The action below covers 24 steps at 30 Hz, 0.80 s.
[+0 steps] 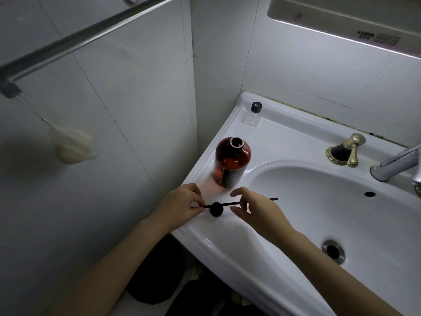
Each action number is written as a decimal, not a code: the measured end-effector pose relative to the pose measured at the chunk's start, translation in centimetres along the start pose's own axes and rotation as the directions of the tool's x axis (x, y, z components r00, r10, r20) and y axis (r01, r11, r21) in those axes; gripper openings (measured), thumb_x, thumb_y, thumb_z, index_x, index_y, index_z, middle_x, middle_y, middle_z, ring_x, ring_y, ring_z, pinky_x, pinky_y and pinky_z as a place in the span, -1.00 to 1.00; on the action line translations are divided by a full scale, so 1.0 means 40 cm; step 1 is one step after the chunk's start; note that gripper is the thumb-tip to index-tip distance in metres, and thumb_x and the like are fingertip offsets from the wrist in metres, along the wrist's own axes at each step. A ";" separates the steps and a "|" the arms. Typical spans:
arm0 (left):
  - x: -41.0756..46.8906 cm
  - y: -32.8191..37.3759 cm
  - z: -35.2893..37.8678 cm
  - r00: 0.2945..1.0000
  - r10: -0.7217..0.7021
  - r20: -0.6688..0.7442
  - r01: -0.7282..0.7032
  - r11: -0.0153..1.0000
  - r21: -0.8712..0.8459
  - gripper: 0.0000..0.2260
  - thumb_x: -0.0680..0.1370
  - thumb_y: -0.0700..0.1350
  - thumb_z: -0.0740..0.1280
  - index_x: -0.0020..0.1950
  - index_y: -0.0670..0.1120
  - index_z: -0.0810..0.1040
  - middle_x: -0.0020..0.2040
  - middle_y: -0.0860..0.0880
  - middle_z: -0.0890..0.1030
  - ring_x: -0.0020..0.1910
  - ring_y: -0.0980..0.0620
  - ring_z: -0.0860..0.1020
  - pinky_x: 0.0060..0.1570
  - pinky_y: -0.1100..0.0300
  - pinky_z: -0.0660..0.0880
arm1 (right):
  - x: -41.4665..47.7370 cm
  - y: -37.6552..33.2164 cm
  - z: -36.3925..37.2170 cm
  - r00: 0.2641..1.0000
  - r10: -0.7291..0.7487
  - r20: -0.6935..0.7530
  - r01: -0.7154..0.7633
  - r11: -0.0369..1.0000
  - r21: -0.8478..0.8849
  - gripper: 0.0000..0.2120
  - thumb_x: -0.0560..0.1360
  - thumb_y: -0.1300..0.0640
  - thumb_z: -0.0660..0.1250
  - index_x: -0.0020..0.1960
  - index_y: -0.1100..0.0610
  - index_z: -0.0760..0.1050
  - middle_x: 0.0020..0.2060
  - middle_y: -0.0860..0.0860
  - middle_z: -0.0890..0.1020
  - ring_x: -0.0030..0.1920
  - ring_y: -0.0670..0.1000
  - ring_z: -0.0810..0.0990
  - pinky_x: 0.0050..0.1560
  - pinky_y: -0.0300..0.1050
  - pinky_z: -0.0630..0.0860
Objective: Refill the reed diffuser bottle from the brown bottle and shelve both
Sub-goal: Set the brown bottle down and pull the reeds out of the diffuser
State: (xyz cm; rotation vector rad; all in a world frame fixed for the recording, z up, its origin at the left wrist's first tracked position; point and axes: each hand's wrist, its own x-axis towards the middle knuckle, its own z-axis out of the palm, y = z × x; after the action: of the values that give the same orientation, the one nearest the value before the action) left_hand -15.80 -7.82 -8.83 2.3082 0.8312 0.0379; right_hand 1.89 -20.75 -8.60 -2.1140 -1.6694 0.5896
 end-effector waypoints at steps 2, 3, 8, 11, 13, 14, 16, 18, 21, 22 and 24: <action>0.003 -0.003 0.002 1.000 0.000 0.011 0.000 1.000 0.010 -0.86 0.44 -0.10 0.37 -0.06 -0.11 0.65 0.04 -0.04 0.55 -0.05 0.03 0.52 0.03 0.05 0.48 | 0.007 -0.005 0.001 1.000 0.009 0.014 -0.008 0.998 -0.054 -0.72 0.49 -0.01 0.26 0.18 -0.04 0.37 -0.22 -0.12 0.47 -0.21 -0.02 0.49 -0.26 -0.17 0.37; 0.004 -0.006 0.004 1.000 0.000 0.015 -0.001 1.000 0.015 -0.86 0.44 -0.10 0.36 -0.06 -0.10 0.65 0.04 -0.04 0.54 -0.05 0.04 0.51 0.02 0.08 0.48 | 0.011 -0.007 0.002 0.999 0.013 0.033 -0.011 0.997 -0.081 -0.72 0.49 -0.01 0.25 0.19 -0.02 0.38 -0.17 -0.10 0.50 -0.17 0.01 0.53 -0.22 -0.14 0.41; 0.006 -0.022 0.016 1.000 -0.001 0.011 0.000 1.000 0.024 -0.87 0.44 -0.10 0.36 -0.06 -0.08 0.65 0.03 0.01 0.53 -0.12 0.14 0.44 -0.11 0.26 0.34 | 0.026 -0.004 0.011 0.997 0.009 0.077 0.006 0.981 -0.196 -0.78 0.52 0.02 0.21 0.14 0.01 0.45 0.01 -0.03 0.58 -0.08 0.07 0.57 -0.23 -0.20 0.27; 0.009 -0.028 0.019 1.000 0.003 0.026 -0.004 1.000 0.016 -0.87 0.44 -0.11 0.37 -0.07 -0.08 0.65 0.03 0.00 0.53 -0.10 0.12 0.46 -0.09 0.26 0.36 | 0.031 -0.003 0.013 0.996 0.020 0.082 -0.002 0.976 -0.216 -0.81 0.52 0.05 0.20 0.11 0.01 0.46 0.01 -0.03 0.58 -0.07 0.06 0.57 -0.22 -0.21 0.23; 0.012 -0.029 0.018 0.999 0.006 0.037 -0.006 1.000 0.008 -0.88 0.43 -0.10 0.37 -0.08 -0.08 0.65 0.03 -0.01 0.53 -0.05 0.06 0.50 -0.03 0.19 0.42 | 0.034 -0.002 0.015 0.996 0.022 0.084 -0.004 0.977 -0.211 -0.81 0.52 0.06 0.19 0.10 0.02 0.47 0.00 -0.02 0.58 -0.07 0.07 0.57 -0.22 -0.20 0.24; 0.012 -0.030 0.018 0.999 0.008 0.039 -0.008 1.000 0.007 -0.88 0.43 -0.10 0.37 -0.09 -0.08 0.65 0.03 -0.01 0.53 -0.03 0.04 0.51 0.01 0.15 0.44 | 0.034 0.000 0.016 0.996 0.022 0.085 -0.004 0.978 -0.208 -0.82 0.52 0.07 0.19 0.09 0.02 0.47 -0.01 -0.02 0.58 -0.08 0.07 0.56 -0.22 -0.20 0.25; 0.013 -0.031 0.017 0.999 0.009 0.038 -0.009 1.000 0.003 -0.89 0.42 -0.09 0.38 -0.10 -0.06 0.65 0.02 -0.01 0.52 -0.02 0.04 0.52 0.03 0.14 0.45 | 0.034 0.003 0.018 0.996 0.023 0.086 -0.005 0.979 -0.204 -0.82 0.51 0.07 0.20 0.09 0.02 0.48 -0.02 -0.02 0.58 -0.08 0.07 0.56 -0.22 -0.19 0.25; 0.012 -0.033 0.018 0.999 0.011 0.037 -0.011 1.000 -0.002 -0.88 0.42 -0.07 0.38 -0.10 -0.05 0.64 0.01 0.01 0.51 -0.03 0.06 0.51 0.01 0.19 0.43 | 0.034 0.005 0.018 0.995 0.026 0.093 -0.007 0.980 -0.198 -0.82 0.51 0.07 0.20 0.09 0.02 0.48 -0.03 -0.03 0.58 -0.08 0.06 0.56 -0.22 -0.19 0.25; 0.014 -0.035 0.017 0.999 0.017 0.038 -0.016 1.000 -0.003 -0.86 0.41 -0.04 0.38 -0.08 -0.04 0.64 -0.03 0.07 0.48 -0.03 0.08 0.51 0.00 0.20 0.43 | 0.035 0.007 0.018 0.994 0.030 0.105 -0.011 0.984 -0.180 -0.82 0.50 0.06 0.22 0.09 0.01 0.47 -0.04 -0.03 0.58 -0.10 0.05 0.56 -0.25 -0.19 0.25; 0.015 -0.035 0.016 0.999 0.019 0.038 -0.018 1.000 -0.010 -0.85 0.41 -0.03 0.39 -0.07 -0.04 0.64 -0.05 0.09 0.46 -0.03 0.08 0.51 0.01 0.19 0.44 | 0.035 0.008 0.017 0.994 0.030 0.110 -0.010 0.985 -0.173 -0.81 0.50 0.06 0.22 0.09 0.01 0.47 -0.05 -0.03 0.58 -0.11 0.04 0.55 -0.25 -0.19 0.25; 0.016 -0.034 0.014 0.999 0.027 0.043 -0.026 0.999 -0.019 -0.83 0.42 -0.01 0.38 -0.06 -0.04 0.63 -0.07 0.11 0.44 -0.05 0.08 0.51 0.01 0.16 0.46 | 0.034 0.011 0.016 0.992 0.028 0.120 -0.008 0.987 -0.161 -0.81 0.49 0.04 0.23 0.10 0.00 0.47 -0.05 -0.04 0.57 -0.11 0.03 0.55 -0.26 -0.20 0.25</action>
State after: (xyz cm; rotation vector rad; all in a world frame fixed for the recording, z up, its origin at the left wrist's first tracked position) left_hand -15.93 -7.02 -10.22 2.2946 0.7755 0.0074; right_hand 2.19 -19.49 -9.48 -2.2480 -1.8208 0.6202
